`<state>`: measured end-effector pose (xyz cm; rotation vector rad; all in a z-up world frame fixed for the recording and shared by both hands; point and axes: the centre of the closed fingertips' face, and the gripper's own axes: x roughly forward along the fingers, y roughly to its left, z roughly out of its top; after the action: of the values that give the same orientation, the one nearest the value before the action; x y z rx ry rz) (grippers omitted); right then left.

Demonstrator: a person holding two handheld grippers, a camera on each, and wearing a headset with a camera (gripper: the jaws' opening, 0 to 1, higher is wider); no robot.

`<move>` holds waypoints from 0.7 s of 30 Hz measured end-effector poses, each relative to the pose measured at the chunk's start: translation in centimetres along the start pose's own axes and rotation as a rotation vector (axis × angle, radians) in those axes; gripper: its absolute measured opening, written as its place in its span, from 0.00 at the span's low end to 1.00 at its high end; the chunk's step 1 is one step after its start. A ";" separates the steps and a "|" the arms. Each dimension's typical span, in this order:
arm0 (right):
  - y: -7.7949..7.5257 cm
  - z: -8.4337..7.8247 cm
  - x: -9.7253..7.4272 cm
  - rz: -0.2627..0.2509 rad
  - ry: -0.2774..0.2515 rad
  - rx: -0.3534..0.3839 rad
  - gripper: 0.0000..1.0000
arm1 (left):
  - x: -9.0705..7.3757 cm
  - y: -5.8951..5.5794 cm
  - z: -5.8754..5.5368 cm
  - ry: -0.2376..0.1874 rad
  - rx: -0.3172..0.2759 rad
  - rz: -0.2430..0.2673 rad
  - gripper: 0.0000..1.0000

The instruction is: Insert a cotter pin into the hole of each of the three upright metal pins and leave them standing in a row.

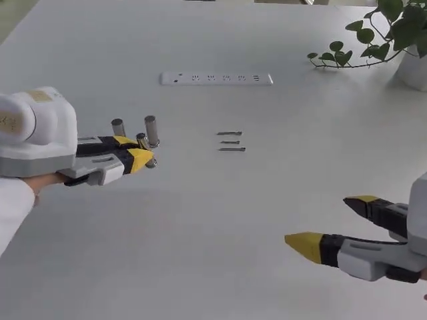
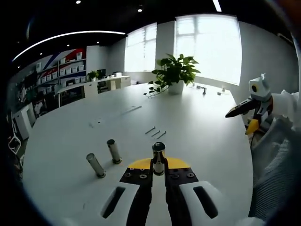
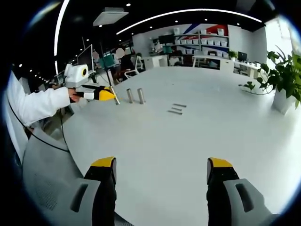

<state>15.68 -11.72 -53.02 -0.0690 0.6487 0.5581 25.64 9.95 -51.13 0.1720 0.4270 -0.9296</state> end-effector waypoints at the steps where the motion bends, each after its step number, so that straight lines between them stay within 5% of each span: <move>1: 0.0 0.0 0.0 -0.001 -0.001 0.001 0.76 | 0.1 -0.5 -0.2 0.009 0.010 -0.015 0.07; 11: 0.2 -0.4 -0.1 -0.005 0.004 0.004 0.76 | 1.7 -3.6 -2.6 0.079 0.060 -0.068 0.07; 21: 0.2 -0.8 -0.1 -0.006 0.013 0.013 0.76 | 2.6 -4.0 -4.3 0.106 0.011 0.001 0.07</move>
<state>15.06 -11.80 -53.63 -0.0627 0.6643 0.5476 22.51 7.08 -55.97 0.2324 0.5197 -0.9250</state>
